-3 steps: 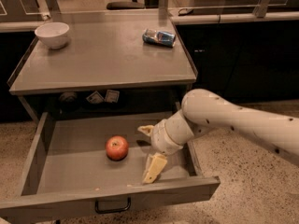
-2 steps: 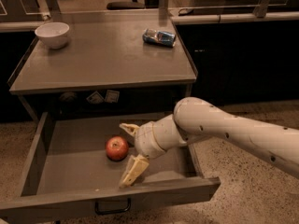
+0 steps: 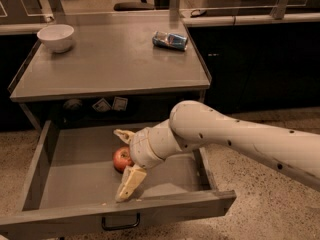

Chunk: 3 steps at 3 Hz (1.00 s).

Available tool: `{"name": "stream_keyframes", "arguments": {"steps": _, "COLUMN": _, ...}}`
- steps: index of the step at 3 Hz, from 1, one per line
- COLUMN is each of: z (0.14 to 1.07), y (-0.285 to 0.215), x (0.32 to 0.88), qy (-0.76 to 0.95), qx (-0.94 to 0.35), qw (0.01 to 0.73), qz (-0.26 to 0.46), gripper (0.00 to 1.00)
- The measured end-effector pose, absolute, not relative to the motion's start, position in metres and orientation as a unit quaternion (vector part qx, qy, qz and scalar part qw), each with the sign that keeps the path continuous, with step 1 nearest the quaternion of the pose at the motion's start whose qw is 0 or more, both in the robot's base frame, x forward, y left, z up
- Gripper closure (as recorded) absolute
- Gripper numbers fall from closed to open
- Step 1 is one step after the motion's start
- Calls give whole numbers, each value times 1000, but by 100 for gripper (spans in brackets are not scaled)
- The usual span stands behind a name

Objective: Pick apple from top drawer and place on counter

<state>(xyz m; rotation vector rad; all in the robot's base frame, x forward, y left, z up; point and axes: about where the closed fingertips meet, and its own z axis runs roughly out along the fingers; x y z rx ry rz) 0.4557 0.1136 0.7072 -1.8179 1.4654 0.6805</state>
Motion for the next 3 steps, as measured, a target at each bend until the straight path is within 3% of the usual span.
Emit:
{"name": "stream_keyframes", "arguments": {"steps": 1, "z": 698, "y": 132, "x": 483, "qy": 576, "qx": -712, "qw": 342, "qz": 212, "gripper": 0}}
{"name": "stream_keyframes", "arguments": {"steps": 2, "z": 694, "y": 166, "x": 474, "qy": 556, "qx": -730, "qw": 330, "qz": 221, "gripper": 0}}
{"name": "stream_keyframes", "arguments": {"steps": 3, "z": 694, "y": 166, "x": 474, "qy": 556, "qx": -730, "qw": 330, "qz": 221, "gripper": 0}}
